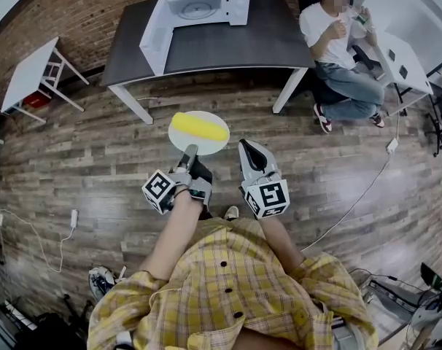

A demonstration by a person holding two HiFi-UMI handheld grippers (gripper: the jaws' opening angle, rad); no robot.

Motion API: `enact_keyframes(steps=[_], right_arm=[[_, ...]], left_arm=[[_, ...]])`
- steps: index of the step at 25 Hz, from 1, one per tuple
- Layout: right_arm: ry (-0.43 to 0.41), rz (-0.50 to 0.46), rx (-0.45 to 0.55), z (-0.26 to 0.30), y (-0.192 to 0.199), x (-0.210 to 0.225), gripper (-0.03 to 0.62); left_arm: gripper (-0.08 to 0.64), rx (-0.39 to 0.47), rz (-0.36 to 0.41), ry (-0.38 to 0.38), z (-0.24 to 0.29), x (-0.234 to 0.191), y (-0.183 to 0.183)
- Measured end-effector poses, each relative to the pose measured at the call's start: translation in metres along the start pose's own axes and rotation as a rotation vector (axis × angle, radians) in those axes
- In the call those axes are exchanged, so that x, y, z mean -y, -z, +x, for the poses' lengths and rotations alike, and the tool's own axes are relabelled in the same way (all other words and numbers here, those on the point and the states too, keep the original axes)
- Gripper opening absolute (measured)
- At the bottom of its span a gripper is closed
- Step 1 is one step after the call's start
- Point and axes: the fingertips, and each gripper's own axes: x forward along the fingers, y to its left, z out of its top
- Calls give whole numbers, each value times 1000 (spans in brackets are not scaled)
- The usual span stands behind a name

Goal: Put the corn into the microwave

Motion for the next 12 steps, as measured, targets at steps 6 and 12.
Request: enact_keyframes(steps=[6, 12], right_arm=[[-30, 18, -21, 6, 9, 15, 0], [-65, 39, -52, 35, 22, 30, 1]], left_arm=[[26, 27, 11, -7, 15, 2, 7], [25, 59, -37, 9, 45, 0, -6]])
